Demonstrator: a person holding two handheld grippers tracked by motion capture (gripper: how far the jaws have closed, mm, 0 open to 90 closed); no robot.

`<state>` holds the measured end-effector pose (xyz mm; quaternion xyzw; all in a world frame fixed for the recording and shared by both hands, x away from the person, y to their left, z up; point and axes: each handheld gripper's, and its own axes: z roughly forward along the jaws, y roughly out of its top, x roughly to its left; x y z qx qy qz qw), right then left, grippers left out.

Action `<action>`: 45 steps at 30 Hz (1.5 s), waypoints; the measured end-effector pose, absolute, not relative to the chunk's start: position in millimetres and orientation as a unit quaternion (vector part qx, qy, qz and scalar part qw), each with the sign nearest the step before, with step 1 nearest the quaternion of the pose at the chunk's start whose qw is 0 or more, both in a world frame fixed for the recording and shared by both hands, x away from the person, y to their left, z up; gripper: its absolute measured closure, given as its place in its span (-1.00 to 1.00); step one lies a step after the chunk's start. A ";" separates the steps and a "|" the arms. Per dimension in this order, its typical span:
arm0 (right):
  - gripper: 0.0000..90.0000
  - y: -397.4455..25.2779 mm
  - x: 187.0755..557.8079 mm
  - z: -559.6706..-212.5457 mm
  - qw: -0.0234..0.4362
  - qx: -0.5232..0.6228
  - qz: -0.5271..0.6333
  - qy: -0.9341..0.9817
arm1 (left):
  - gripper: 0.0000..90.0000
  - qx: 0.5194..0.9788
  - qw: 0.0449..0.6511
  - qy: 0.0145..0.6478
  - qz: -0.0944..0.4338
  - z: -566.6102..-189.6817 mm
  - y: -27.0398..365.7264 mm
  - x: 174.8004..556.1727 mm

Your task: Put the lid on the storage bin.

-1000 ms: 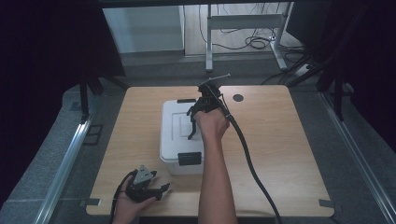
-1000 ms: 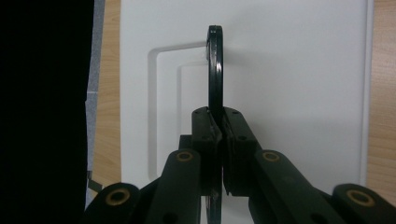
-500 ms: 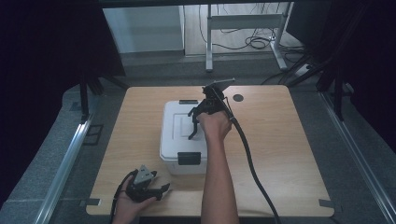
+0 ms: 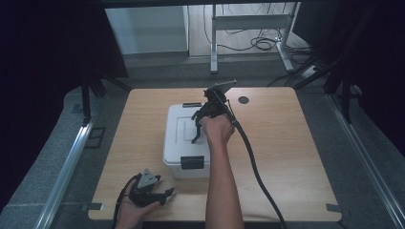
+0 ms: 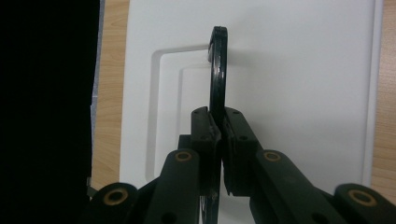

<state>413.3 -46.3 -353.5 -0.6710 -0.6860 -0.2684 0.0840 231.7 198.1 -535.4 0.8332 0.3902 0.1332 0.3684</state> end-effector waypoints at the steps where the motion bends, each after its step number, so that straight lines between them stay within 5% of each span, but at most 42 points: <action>1: 0.89 -46.6 413.5 -353.6 0.084 -0.670 -0.269 -0.687 | -0.39 0.833 0.368 0.390 0.133 -535.5 198.0 231.8; 12: 0.86 -47.5 414.9 -354.0 0.086 -0.664 -0.269 -0.692 | -0.39 0.835 0.364 0.390 0.135 -536.1 197.4 231.7; 13: 0.66 -46.2 415.7 -353.7 0.094 -0.658 -0.260 -0.700 | -0.39 0.835 0.365 0.389 0.135 -536.0 197.5 231.7; 15: 0.60 -45.7 416.2 -352.8 0.082 -0.658 -0.248 -0.706 | -0.39 0.834 0.366 0.390 0.135 -535.7 198.0 231.8; 33: 0.17 -75.7 409.0 -329.5 0.016 -0.573 -0.308 -0.760 | -0.39 0.836 0.358 0.392 0.140 -536.7 198.2 230.9; 45: 0.08 -104.4 393.5 -337.3 0.005 -0.536 -0.328 -0.778 | -0.39 0.834 0.356 0.397 0.143 -537.1 201.5 229.4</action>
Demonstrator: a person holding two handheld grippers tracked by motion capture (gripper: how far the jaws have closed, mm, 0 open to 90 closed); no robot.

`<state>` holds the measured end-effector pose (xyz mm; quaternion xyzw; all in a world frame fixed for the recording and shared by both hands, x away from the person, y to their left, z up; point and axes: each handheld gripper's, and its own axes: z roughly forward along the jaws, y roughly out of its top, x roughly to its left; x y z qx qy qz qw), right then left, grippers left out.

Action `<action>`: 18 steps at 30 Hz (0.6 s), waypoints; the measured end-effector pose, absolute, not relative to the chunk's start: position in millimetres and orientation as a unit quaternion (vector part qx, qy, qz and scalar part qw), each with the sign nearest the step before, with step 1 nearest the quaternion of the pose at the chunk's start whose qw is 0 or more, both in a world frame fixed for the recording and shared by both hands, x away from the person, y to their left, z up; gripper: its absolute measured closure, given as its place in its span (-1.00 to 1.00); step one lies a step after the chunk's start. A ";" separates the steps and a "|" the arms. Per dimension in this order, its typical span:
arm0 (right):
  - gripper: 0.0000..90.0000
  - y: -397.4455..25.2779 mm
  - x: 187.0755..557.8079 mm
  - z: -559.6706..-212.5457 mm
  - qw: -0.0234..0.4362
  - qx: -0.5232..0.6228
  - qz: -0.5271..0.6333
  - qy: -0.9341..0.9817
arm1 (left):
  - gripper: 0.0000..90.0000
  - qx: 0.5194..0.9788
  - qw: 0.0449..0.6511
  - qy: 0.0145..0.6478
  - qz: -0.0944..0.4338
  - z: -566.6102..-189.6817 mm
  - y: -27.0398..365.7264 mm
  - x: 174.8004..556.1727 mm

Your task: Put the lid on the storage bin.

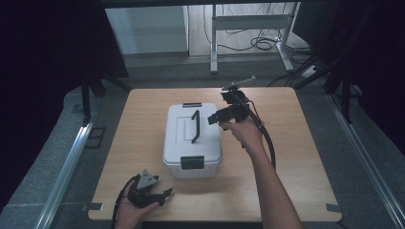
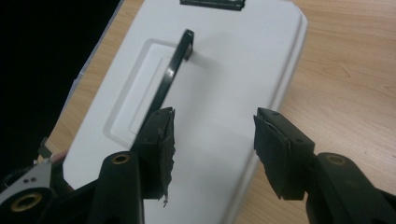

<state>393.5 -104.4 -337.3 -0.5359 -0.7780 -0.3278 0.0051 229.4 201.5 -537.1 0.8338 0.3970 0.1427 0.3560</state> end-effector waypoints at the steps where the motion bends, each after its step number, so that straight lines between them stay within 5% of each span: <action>1: 0.08 -111.5 389.7 -341.3 0.004 -0.534 -0.333 -0.777 | -0.39 0.834 0.355 0.397 0.144 -537.3 201.7 229.5; 18: 0.08 -188.1 363.6 -392.2 -0.007 -0.537 -0.357 -0.764 | -0.39 0.836 0.344 0.402 0.147 -541.3 201.5 230.6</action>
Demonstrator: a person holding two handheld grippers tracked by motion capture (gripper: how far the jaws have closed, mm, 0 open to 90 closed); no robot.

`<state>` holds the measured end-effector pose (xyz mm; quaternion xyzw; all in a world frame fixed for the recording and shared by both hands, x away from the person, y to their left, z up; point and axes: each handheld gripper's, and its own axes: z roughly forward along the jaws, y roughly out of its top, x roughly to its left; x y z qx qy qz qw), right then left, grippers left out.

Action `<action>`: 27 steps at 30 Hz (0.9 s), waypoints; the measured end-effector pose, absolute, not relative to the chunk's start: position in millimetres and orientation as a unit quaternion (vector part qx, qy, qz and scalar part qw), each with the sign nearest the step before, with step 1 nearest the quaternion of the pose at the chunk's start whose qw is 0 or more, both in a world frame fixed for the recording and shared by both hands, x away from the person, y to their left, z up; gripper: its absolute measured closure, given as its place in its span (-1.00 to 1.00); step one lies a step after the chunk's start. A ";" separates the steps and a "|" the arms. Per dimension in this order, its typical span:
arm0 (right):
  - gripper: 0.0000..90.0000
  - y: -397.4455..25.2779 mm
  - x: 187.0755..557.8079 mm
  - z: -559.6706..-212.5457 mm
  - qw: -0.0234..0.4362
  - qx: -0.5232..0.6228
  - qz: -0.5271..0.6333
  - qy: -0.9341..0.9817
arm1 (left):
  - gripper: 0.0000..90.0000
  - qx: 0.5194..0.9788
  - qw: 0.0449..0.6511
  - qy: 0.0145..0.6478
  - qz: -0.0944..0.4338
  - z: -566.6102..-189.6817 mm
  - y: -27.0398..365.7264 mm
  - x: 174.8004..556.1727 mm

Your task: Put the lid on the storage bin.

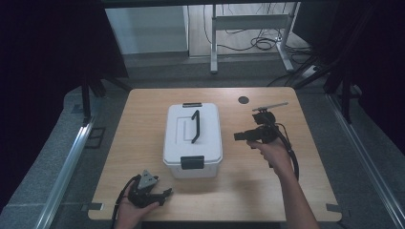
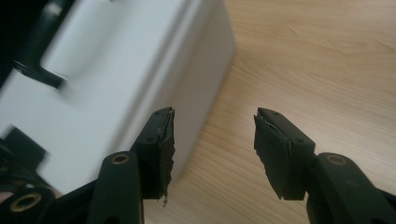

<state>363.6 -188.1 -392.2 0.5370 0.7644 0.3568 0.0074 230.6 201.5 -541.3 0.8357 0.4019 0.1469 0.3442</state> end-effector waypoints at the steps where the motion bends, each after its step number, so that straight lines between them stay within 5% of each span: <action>1: 0.07 -193.1 362.0 -396.9 0.007 0.537 0.355 0.765 | -0.39 0.835 0.345 0.403 0.147 -541.4 201.3 230.4; 27: 0.04 -248.4 311.5 -485.7 0.025 0.535 0.416 0.735 | -0.39 0.830 0.349 0.407 0.153 -537.6 204.3 228.7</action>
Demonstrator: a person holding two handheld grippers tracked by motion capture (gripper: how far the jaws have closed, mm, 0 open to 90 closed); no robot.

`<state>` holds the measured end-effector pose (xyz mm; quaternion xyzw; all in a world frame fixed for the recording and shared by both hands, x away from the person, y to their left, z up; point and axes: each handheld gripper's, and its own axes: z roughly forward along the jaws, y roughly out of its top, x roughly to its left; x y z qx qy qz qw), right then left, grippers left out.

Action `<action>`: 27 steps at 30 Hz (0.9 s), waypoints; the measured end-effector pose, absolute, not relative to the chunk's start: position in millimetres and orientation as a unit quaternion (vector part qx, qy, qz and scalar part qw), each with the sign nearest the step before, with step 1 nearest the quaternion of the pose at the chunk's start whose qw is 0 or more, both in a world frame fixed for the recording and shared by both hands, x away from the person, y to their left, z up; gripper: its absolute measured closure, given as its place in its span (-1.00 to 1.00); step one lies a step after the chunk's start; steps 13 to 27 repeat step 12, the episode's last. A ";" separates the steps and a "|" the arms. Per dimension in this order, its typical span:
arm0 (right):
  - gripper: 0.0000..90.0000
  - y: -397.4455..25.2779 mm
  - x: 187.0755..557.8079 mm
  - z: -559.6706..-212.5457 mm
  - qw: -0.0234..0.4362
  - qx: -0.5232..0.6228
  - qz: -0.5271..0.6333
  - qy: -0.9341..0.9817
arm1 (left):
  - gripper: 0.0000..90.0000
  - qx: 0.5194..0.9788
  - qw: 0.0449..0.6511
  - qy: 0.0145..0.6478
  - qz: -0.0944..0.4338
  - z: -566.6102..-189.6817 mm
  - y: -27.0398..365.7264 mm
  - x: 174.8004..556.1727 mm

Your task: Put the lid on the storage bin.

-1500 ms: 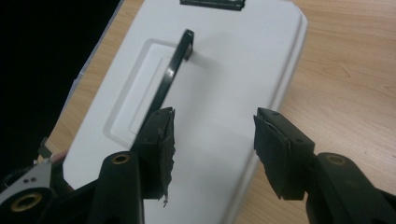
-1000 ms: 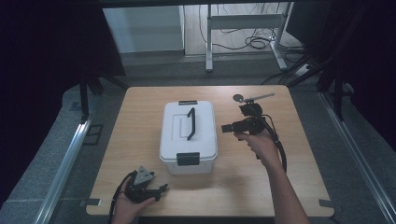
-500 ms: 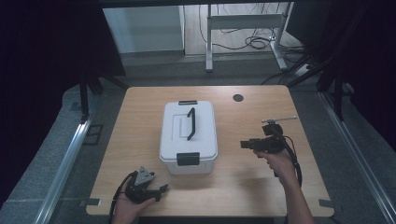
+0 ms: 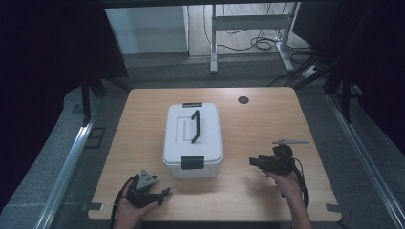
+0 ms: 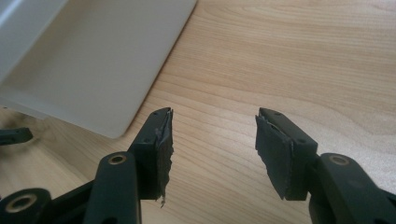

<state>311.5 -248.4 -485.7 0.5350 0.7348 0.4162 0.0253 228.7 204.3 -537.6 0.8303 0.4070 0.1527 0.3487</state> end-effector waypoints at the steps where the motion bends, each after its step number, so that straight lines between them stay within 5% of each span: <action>1: 0.04 -248.7 311.0 -488.6 0.026 0.535 0.418 0.734 | -0.39 0.830 0.348 0.407 0.153 -537.6 204.1 228.7; 27: -0.08 -243.9 303.5 -492.3 0.055 0.531 0.416 0.736 | -0.39 0.830 0.349 0.407 0.153 -537.1 205.2 229.1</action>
